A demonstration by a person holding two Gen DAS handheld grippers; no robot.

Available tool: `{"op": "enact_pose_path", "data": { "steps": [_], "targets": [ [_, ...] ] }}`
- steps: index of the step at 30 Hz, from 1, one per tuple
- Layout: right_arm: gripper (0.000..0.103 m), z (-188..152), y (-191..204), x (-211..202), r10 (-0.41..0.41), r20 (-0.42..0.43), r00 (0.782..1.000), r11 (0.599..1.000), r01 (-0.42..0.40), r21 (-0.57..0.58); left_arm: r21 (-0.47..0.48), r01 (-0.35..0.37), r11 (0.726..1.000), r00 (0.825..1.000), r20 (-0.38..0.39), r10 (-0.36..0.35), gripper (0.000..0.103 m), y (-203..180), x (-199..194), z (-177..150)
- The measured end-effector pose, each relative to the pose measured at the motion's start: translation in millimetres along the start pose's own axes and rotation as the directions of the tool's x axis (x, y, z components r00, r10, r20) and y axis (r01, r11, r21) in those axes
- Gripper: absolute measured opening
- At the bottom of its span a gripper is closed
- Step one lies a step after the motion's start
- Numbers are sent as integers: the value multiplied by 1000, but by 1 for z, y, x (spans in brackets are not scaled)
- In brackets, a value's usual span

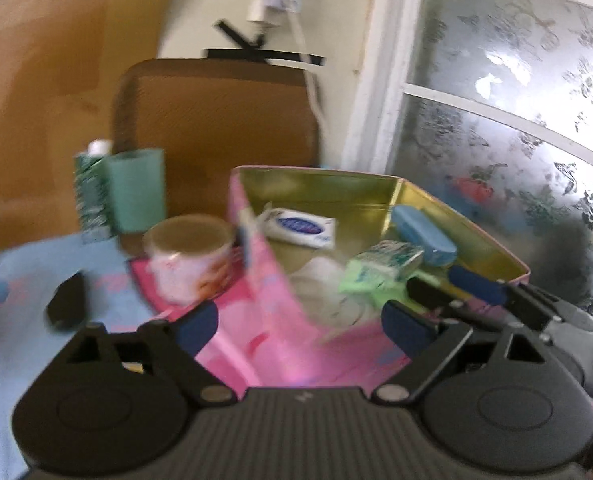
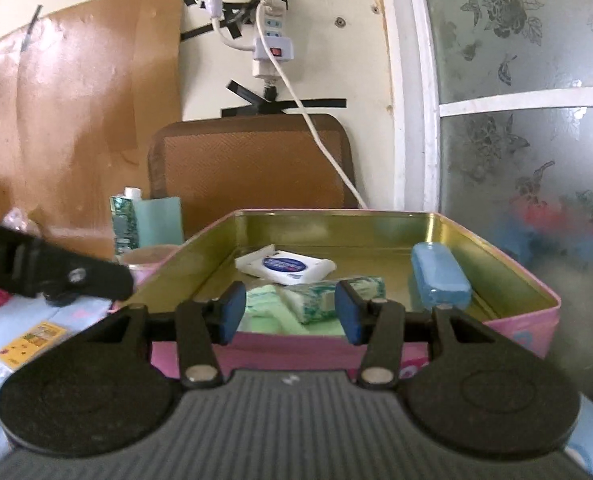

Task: Organize soft objects
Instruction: 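Move the right gripper back over the table to the pink plush toy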

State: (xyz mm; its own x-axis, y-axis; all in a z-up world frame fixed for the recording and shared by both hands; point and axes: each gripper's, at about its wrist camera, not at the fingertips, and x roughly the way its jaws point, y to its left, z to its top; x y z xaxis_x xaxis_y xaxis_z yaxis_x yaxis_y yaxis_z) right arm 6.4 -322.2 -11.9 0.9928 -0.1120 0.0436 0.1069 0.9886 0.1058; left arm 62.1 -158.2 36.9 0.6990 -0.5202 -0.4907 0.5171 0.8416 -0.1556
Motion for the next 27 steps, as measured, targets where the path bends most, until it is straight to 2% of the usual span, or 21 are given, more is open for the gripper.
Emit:
{"op": "enact_pose_path", "data": {
  "steps": [4, 9, 13, 16, 17, 18, 19, 22, 25, 27],
  "targets": [
    [52, -1, 12, -13, 43, 22, 999, 999, -43, -16, -51, -69, 996, 997, 15, 70, 92, 38, -29, -23],
    [52, 2, 47, -23, 202, 20, 979, 977, -200, -77, -166, -202, 965, 979, -14, 203, 92, 99, -55, -47],
    [53, 3, 86, -21, 341, -48, 939, 927, -344, -151, -232, -357, 905, 933, -48, 356, 92, 144, -73, -66],
    [53, 7, 112, -9, 404, -118, 907, 893, -419, -165, -273, -434, 859, 898, -48, 438, 92, 171, -89, -82],
    [53, 10, 121, -4, 418, -139, 898, 884, -438, -166, -320, -432, 843, 897, -52, 440, 90, 181, -94, -85],
    [53, 13, 132, 2, 436, -157, 886, 873, -459, -164, -382, -401, 833, 907, -36, 420, 91, 191, -101, -88],
    [53, 17, 142, 9, 454, -171, 874, 863, -479, -157, -442, -380, 813, 910, -19, 415, 91, 200, -107, -92],
    [54, 29, 177, 35, 515, -226, 827, 832, -546, -101, -540, -340, 770, 913, 7, 407, 91, 216, -117, -100],
    [54, 35, 212, 68, 558, -294, 776, 806, -591, -30, -581, -309, 753, 907, 58, 417, 92, 220, -127, -103],
    [54, 35, 238, 93, 572, -350, 742, 793, -610, 4, -588, -297, 753, 905, 78, 418, 92, 222, -130, -104]
  ]
}}
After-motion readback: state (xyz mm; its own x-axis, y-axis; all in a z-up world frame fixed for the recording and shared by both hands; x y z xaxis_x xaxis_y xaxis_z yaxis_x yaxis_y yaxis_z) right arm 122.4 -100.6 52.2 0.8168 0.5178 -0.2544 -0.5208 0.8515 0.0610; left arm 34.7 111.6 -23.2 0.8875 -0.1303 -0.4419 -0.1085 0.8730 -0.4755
